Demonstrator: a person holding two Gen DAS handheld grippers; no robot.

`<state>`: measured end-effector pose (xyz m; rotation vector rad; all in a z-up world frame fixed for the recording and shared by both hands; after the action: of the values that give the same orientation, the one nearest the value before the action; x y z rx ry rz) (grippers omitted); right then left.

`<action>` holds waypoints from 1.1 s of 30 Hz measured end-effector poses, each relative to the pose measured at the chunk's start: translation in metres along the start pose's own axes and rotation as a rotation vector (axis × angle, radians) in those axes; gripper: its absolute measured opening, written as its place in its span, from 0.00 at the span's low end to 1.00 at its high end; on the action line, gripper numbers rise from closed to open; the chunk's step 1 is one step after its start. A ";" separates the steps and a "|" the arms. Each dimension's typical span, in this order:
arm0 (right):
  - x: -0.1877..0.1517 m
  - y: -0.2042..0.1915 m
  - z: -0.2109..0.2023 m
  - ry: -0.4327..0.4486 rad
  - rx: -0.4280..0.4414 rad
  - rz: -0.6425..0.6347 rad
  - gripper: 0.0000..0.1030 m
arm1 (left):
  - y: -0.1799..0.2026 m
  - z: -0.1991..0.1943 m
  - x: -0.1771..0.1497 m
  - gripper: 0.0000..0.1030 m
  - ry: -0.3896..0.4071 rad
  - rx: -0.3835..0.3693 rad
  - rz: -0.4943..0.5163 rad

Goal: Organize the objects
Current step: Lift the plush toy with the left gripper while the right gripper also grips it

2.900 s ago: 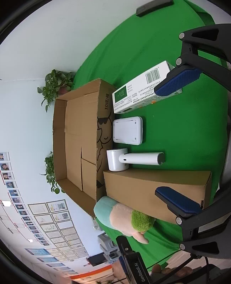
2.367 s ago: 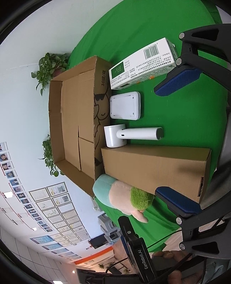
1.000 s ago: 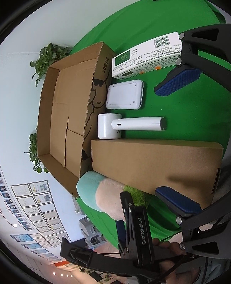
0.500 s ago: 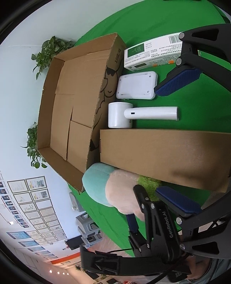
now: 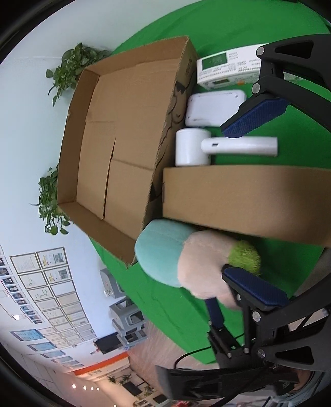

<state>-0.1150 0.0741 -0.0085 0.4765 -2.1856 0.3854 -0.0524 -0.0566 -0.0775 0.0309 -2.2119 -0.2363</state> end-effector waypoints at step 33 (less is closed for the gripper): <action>0.019 -0.059 0.137 -0.196 0.181 -0.036 0.72 | -0.005 0.013 0.002 0.58 -0.035 -0.079 -0.106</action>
<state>-0.1920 -0.0404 -0.0691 0.6772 -2.3374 0.5391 -0.0638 -0.0598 -0.0847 0.1017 -2.2366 -0.3852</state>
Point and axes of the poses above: each gripper's, at about its wrist camera, not at the fingertips, and z roughly the way its jaws point, y to its right, x to its top, the point moved 6 cm from there along z, roughly the way its jaws point, and after that the axes turned 11 degrees about y, right-handed, at the moved point
